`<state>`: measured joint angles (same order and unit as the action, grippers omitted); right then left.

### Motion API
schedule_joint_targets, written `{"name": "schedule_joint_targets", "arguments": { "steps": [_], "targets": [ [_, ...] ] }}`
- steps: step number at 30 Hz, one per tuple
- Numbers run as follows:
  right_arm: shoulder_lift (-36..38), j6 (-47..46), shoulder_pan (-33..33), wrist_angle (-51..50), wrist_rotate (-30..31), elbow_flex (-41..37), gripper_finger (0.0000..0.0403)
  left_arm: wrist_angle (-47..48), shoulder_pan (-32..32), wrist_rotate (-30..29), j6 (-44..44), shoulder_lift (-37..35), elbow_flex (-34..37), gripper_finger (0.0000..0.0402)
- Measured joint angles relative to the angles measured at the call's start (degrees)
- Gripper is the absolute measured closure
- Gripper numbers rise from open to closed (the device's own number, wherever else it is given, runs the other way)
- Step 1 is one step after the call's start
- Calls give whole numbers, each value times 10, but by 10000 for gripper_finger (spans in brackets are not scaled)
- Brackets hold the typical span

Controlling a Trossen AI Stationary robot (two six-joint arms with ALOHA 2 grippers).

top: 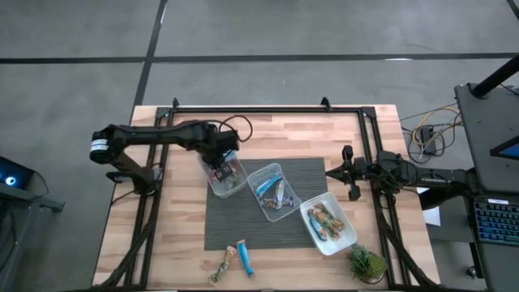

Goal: Pick and place Granola Bars by type
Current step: Put the red granola bar into the gray bin

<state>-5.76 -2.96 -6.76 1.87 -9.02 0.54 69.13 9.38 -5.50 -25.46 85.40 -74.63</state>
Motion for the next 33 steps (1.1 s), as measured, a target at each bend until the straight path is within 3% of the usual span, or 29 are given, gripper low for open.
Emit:
{"name": "schedule_joint_targets", "arguments": {
  "steps": [14,33],
  "targets": [
    [0,0,0,0,0,0,394,-101,9,36,-8,11,102,394],
    [0,0,0,0,0,0,394,-117,10,61,-2,11,110,384]
  ]
}}
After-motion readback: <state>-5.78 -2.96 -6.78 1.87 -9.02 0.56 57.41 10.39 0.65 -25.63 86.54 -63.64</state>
